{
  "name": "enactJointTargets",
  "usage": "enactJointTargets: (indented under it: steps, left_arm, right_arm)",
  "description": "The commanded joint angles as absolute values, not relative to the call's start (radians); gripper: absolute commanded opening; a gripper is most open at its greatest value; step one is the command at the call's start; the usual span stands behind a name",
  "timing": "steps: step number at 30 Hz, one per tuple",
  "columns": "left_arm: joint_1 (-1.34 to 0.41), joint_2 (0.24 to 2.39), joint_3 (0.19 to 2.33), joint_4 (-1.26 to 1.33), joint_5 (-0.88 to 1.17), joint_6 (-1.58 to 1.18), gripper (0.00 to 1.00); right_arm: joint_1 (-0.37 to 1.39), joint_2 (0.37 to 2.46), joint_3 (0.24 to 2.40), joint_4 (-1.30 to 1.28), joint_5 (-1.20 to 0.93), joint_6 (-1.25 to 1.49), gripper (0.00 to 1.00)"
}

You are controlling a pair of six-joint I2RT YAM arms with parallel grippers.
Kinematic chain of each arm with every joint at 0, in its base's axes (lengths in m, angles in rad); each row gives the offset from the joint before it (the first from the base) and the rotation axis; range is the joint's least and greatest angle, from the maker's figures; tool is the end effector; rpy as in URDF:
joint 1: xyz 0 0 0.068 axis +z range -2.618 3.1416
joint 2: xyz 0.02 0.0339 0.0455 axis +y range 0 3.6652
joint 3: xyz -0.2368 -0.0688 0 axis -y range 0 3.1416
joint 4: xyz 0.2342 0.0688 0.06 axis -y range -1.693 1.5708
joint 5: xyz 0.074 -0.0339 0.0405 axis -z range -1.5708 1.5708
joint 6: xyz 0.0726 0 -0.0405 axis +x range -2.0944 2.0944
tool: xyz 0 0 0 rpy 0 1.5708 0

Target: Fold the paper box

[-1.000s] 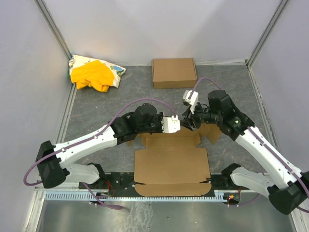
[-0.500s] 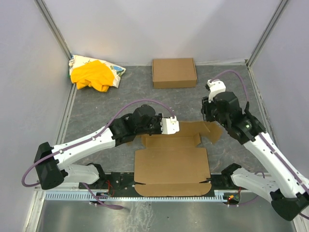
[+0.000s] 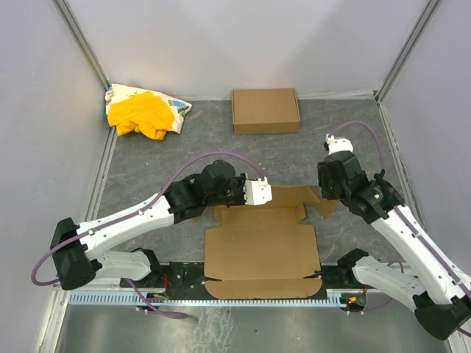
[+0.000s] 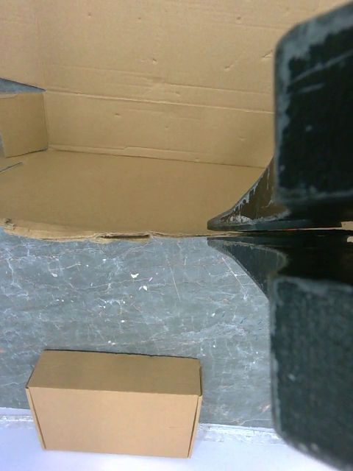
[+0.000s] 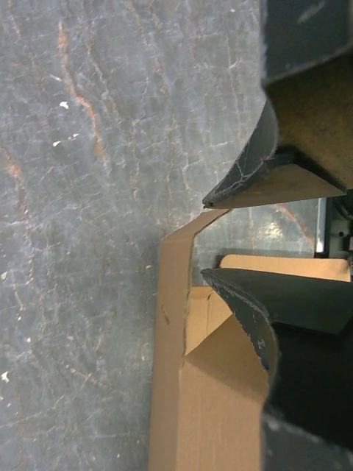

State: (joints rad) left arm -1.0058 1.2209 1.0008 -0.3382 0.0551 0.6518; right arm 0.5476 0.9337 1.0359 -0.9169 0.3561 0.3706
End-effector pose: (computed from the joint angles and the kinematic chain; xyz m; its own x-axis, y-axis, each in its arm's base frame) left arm 0.1598 -0.2595 0.2658 0.3013 0.6561 -0.6920 0.8624 0.1222 0.4913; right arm 0.1869 0.0843 0.2841 -0.6817 -0.0181 -0.7314 -0.0395 0.9991 0.0121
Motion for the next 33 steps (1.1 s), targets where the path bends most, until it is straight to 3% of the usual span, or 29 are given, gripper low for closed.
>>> enactJointTargets:
  steps: [1, 10, 18, 21, 26, 30, 33]
  left_arm:
    - [-1.007, 1.221, 0.992, -0.372, 0.076, 0.601, 0.03]
    - [-1.007, 1.224, 0.996, -0.379, 0.07, 0.61, 0.03]
    - [-1.007, 1.228, 0.998, -0.382, 0.086, 0.601, 0.03]
    - [-1.006, 1.222, 0.999, -0.372, 0.089, 0.591, 0.06]
    - [-1.008, 1.221, 1.021, -0.353, 0.12, 0.537, 0.18]
    - [-1.007, 1.219, 1.049, -0.329, 0.146, 0.461, 0.35]
    - [-1.008, 1.206, 1.073, -0.282, 0.144, 0.383, 0.42]
  right_arm:
    - [0.544, 0.875, 1.019, -0.978, 0.415, 0.389, 0.47]
    - [0.539, 0.888, 0.988, -0.957, 0.399, 0.355, 0.55]
    - [0.532, 0.954, 0.958, -0.917, 0.376, 0.364, 0.51]
    - [0.519, 0.96, 0.951, -0.907, 0.377, 0.367, 0.43]
    - [0.494, 0.964, 0.954, -0.923, 0.354, 0.379, 0.22]
    - [0.481, 0.951, 0.942, -0.928, 0.333, 0.38, 0.04]
    - [0.471, 0.955, 0.934, -0.928, 0.302, 0.376, 0.01]
